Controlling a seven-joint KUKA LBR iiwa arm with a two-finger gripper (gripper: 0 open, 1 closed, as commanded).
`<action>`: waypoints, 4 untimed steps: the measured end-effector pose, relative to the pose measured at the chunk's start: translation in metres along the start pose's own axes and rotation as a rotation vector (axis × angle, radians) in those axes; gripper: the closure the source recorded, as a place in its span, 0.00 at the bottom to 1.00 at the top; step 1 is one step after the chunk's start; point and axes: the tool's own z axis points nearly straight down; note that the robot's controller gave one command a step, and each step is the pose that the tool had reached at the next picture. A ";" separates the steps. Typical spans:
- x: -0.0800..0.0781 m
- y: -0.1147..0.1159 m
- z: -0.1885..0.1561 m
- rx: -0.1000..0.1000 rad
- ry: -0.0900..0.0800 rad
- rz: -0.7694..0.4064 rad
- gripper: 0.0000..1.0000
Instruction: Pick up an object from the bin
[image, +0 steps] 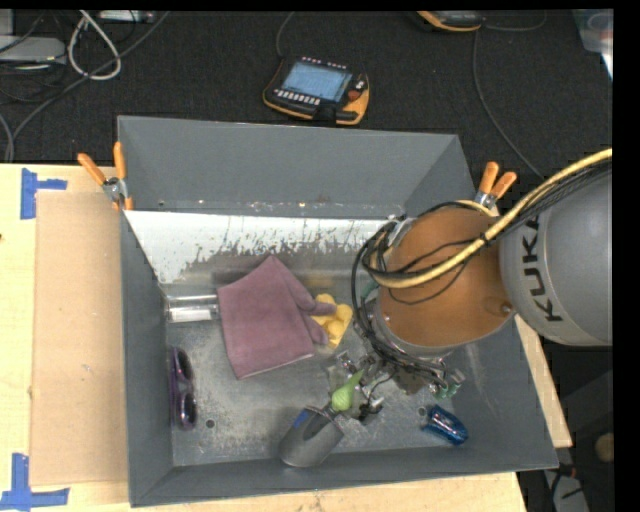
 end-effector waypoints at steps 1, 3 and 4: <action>0.000 0.000 0.000 0.000 0.000 0.000 1.00; -0.002 -0.002 0.014 -0.002 0.001 -0.051 1.00; -0.006 0.000 -0.099 -0.005 0.007 -0.070 1.00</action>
Offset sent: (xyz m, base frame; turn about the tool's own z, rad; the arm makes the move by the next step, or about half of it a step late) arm -0.0019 -0.0007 -0.1060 -0.0747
